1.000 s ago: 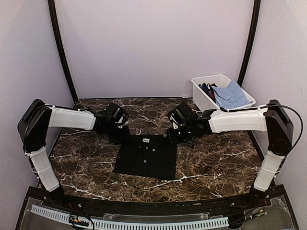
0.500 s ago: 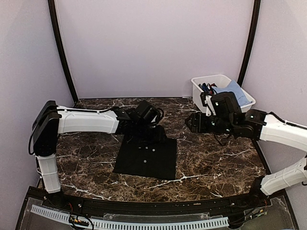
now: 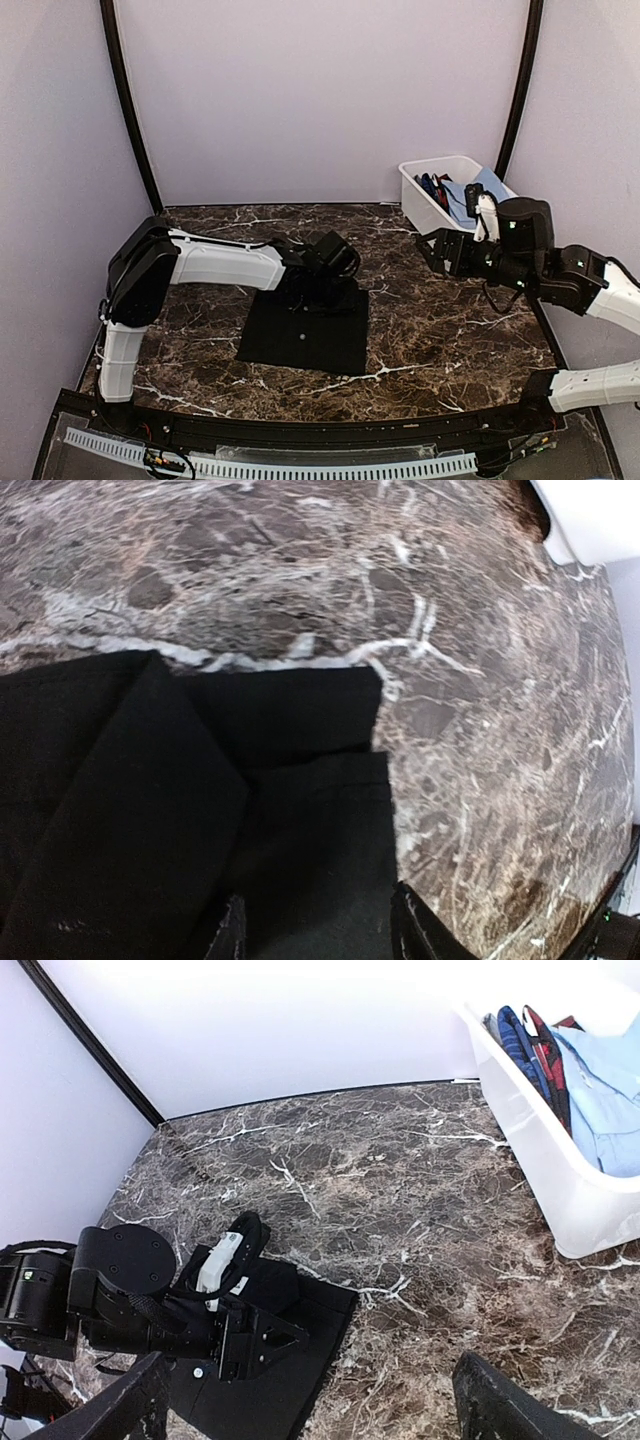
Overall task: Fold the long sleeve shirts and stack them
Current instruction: Move the square-folded shirt to the corner of the board.
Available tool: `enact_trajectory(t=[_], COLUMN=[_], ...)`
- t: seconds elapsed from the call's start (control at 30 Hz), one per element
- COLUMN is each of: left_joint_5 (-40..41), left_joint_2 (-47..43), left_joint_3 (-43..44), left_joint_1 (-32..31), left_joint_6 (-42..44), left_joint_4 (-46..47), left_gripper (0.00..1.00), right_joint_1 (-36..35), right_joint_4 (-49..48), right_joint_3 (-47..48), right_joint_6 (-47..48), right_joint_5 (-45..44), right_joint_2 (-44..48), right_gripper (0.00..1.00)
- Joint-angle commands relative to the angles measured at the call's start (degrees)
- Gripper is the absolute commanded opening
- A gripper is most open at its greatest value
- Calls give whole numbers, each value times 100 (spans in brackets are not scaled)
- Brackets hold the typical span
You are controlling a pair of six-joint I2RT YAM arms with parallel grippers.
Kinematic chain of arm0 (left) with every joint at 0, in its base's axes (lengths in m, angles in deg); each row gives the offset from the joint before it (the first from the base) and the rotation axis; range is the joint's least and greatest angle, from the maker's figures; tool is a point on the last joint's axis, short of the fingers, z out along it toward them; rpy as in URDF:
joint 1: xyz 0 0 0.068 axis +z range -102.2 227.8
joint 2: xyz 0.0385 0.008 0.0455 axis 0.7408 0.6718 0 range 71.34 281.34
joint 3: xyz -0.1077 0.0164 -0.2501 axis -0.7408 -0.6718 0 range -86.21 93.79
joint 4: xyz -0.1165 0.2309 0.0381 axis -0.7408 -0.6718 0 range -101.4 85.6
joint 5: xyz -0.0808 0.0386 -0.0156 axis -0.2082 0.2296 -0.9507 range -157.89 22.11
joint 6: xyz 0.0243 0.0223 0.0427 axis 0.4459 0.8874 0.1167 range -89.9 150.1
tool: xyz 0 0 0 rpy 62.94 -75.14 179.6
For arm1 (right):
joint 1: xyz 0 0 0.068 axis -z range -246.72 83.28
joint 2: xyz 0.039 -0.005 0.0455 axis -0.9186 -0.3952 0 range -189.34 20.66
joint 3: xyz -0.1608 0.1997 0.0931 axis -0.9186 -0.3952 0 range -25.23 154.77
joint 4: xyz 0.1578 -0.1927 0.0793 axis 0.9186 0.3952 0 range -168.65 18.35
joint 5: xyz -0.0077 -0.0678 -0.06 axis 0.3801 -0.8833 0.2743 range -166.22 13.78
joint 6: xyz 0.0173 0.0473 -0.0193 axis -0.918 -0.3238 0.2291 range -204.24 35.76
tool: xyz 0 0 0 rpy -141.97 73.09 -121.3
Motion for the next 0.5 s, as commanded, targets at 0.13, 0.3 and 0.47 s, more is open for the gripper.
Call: enact_trajectory(t=[0.13, 0.3, 0.47], left_joint_5=[530, 634, 657], left_joint_2=[1, -331, -1088], left_joint_3=[-281, -990, -2084], left_joint_1=[17, 158, 401], left_joint_6=[-463, -690, -794], left_joint_4=[-220, -77, 206], left_gripper=[48, 49, 48], right_joint_1=[27, 26, 26], right_joint_4=[-9, -131, -306], right_joint_3=[-240, -312, -370], right_joint_6=[-116, -148, -155], right_joint_5=[-98, -24, 75], right_joint_2=[261, 221, 76], right_gripper=[95, 96, 96])
